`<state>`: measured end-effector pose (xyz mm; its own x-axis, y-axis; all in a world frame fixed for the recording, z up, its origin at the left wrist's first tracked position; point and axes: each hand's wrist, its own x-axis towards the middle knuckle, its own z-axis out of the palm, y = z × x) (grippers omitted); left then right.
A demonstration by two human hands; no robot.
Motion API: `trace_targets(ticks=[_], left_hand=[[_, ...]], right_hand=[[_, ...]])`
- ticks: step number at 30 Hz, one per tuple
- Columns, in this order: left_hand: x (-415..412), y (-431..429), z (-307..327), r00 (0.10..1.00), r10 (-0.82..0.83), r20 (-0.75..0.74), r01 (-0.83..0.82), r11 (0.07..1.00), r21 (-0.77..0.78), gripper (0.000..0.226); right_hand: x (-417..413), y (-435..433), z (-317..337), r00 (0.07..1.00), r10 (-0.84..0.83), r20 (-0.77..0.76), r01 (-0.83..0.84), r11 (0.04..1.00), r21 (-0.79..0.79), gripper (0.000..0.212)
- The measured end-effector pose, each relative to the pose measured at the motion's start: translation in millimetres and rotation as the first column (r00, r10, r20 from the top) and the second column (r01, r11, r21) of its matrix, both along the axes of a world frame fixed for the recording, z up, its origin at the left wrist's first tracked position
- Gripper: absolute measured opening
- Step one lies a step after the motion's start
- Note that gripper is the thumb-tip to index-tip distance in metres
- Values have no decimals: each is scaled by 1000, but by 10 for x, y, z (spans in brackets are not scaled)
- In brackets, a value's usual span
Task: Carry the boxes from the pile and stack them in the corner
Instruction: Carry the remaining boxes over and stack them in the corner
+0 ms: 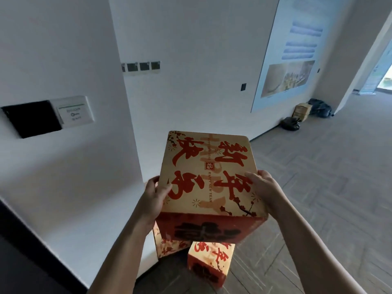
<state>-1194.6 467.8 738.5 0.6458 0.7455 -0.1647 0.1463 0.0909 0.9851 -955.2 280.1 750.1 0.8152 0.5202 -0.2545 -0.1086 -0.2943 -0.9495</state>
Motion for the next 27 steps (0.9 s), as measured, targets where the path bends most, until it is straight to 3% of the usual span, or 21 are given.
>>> trace_targets(ticks=[6, 11, 14, 22, 27], left_hand=[[-24, -445, 22, 954, 294, 54, -286, 951, -113, 21], [-311, -917, 1, 845, 529, 77, -513, 843, -161, 25], [-648, -1187, -13, 769, 636, 73, -620, 768, -162, 31], [-1879, -2078, 114, 546, 836, 57, -830, 549, -94, 28], [-2816, -2804, 189, 432, 901, 30, -902, 432, -12, 16]], right_hand=[[269, -11, 30, 949, 315, 0, -310, 935, 170, 28], [318, 65, -74, 865, 500, -45, -479, 849, 223, 31], [106, 157, -142, 810, 579, -91, -548, 803, 234, 44], [-1229, 199, -35, 535, 836, -122, -779, 544, 311, 27], [-2347, 28, -7, 332, 937, -105, -880, 348, 324, 29]])
